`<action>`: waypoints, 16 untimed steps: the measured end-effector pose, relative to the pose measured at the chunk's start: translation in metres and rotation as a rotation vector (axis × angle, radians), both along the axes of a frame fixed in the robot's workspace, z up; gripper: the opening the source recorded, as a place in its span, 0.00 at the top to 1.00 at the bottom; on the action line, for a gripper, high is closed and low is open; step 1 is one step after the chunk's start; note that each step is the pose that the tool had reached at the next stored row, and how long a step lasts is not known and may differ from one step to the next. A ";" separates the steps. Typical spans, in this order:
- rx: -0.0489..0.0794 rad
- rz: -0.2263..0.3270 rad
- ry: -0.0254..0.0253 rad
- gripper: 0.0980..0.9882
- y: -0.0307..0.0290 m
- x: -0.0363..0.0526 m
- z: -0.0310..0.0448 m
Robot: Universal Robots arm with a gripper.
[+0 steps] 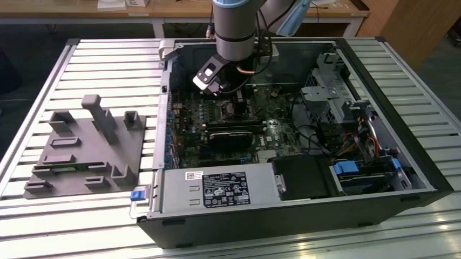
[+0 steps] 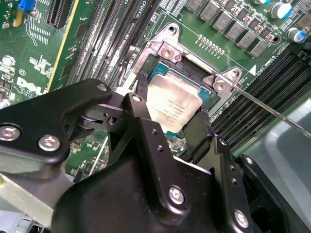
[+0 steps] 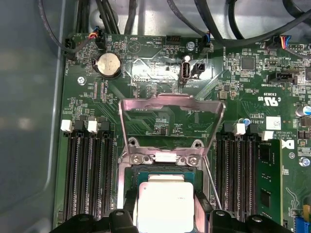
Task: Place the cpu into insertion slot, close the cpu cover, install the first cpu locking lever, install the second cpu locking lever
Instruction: 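Place the cpu into insertion slot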
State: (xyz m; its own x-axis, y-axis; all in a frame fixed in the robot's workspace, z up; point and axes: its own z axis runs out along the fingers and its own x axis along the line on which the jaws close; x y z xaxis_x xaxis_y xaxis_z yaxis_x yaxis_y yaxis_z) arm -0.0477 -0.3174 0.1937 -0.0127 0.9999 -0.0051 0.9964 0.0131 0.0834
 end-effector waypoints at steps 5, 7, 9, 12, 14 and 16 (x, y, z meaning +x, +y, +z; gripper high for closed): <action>0.000 0.000 -0.0001 0.50 0.0000 0.0000 -0.0002; 0.001 -0.002 -0.0003 0.50 0.0001 0.0000 -0.0008; 0.001 -0.006 0.0000 0.50 0.0000 0.0000 -0.0010; 0.001 -0.010 -0.0001 0.50 0.0001 0.0001 -0.0013; 0.002 -0.011 0.0000 0.50 0.0006 0.0000 -0.0017; 0.002 -0.012 0.0002 0.50 0.0006 0.0000 -0.0021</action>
